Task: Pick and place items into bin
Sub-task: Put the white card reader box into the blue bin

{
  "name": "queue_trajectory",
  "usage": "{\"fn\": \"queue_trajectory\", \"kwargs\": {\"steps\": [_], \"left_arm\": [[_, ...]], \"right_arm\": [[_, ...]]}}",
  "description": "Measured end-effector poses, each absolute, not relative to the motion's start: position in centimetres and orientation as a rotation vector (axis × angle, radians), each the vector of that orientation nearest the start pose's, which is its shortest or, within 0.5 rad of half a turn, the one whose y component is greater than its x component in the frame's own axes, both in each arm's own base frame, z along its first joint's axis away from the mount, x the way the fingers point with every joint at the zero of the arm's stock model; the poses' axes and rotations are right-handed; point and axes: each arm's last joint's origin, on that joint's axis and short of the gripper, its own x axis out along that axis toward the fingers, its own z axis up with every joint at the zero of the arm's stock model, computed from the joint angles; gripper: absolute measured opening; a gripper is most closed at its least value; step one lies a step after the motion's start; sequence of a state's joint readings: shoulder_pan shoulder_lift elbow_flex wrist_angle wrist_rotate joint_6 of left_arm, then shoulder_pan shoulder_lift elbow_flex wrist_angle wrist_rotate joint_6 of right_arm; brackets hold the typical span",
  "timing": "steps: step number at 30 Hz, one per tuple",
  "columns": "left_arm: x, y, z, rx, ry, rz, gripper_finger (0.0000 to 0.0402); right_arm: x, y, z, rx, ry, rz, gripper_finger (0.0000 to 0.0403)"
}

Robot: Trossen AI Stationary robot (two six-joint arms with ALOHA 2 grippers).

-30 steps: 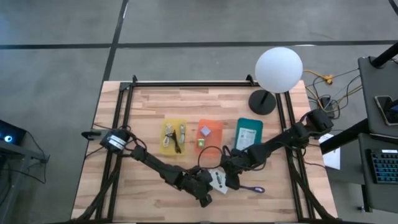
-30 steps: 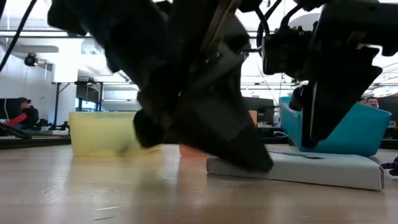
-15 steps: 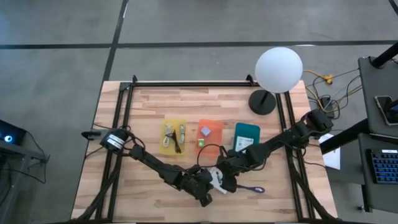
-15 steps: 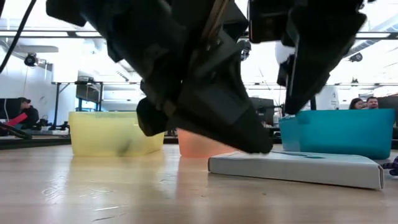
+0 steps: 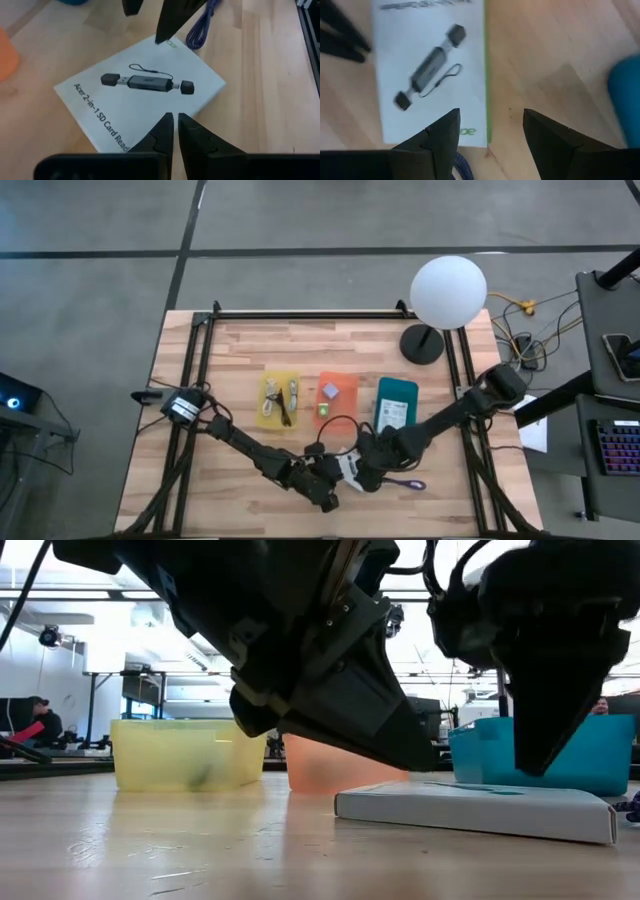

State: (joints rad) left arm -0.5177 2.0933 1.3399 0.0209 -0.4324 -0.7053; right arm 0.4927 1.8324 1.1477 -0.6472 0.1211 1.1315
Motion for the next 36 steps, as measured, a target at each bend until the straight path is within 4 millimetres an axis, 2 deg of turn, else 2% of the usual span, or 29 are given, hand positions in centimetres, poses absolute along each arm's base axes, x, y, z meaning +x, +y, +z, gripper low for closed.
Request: {"fn": "queue_trajectory", "kwargs": {"steps": [5, 9, 16, 21, 28, 33, 36], "left_arm": [[38.9, -20.5, 14.2, -0.339, 0.657, 0.146, 0.0011], [38.6, -20.5, 13.8, -0.363, 0.692, 0.119, 0.0011], [38.1, -20.3, 12.5, -0.431, 0.732, 0.147, 0.0011], [38.1, -20.5, 12.8, -0.433, 0.712, 0.135, 0.0011], [38.8, -21.4, 14.6, -0.398, 0.621, 0.139, 0.0011], [38.8, -21.1, 14.5, -0.365, 0.613, 0.155, 0.0011], [38.9, -20.7, 13.6, -0.356, 0.631, 0.172, 0.0011]], "right_arm": [[30.3, 15.8, 14.6, 0.591, 1.252, -0.453, 0.0203], [30.3, 15.8, 14.6, 0.591, 1.250, -0.449, 0.0203], [30.0, 15.7, 16.2, 0.563, 1.242, -0.363, 0.0203], [29.8, 15.7, 16.6, 0.558, 1.259, -0.339, 0.0203], [28.8, 15.1, 15.1, 0.589, 1.290, -0.429, 0.0203], [28.5, 14.9, 14.5, 0.601, 1.295, -0.444, 0.0203], [28.4, 14.9, 14.3, 0.604, 1.293, -0.438, 0.0203]]}}
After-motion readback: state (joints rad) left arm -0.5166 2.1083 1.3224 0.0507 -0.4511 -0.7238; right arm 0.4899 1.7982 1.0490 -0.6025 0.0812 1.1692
